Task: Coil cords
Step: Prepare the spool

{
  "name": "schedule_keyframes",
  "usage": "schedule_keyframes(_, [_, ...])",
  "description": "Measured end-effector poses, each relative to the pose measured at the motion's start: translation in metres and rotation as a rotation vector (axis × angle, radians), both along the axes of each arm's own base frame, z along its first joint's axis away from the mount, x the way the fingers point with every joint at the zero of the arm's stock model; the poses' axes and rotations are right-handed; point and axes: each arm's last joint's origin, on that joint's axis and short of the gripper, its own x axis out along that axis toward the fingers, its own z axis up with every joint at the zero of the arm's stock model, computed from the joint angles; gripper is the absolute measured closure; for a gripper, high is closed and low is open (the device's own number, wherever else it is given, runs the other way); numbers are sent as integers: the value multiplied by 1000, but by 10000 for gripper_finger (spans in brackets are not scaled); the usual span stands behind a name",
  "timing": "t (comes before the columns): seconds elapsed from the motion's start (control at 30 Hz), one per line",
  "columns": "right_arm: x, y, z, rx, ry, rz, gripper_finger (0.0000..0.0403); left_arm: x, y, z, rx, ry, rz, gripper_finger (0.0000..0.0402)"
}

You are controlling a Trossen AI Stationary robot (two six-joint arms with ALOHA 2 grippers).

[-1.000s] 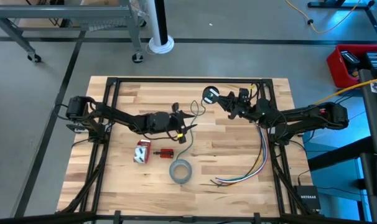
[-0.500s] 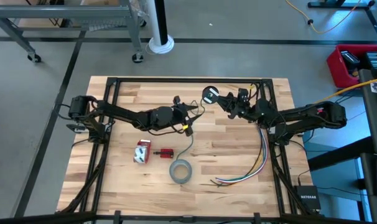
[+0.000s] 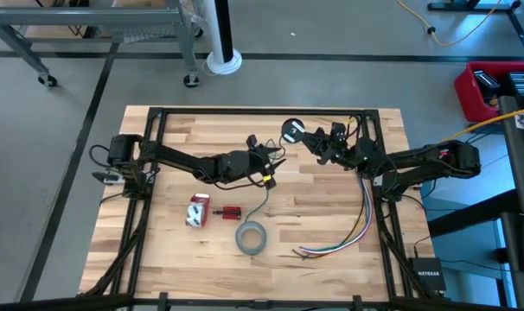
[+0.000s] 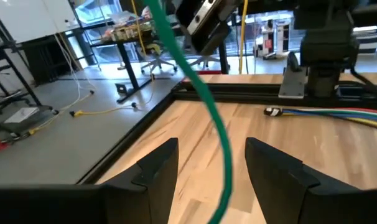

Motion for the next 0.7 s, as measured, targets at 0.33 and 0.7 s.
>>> schedule_keyframes(0.33, [0, -1, 0, -1, 5, -33, 400, 0, 0, -3, -57, 1, 4, 293])
schedule_keyframes(0.7, [0, -2, -1, -1, 15, -57, 401, 0, -3, -2, -197, -81, 15, 392])
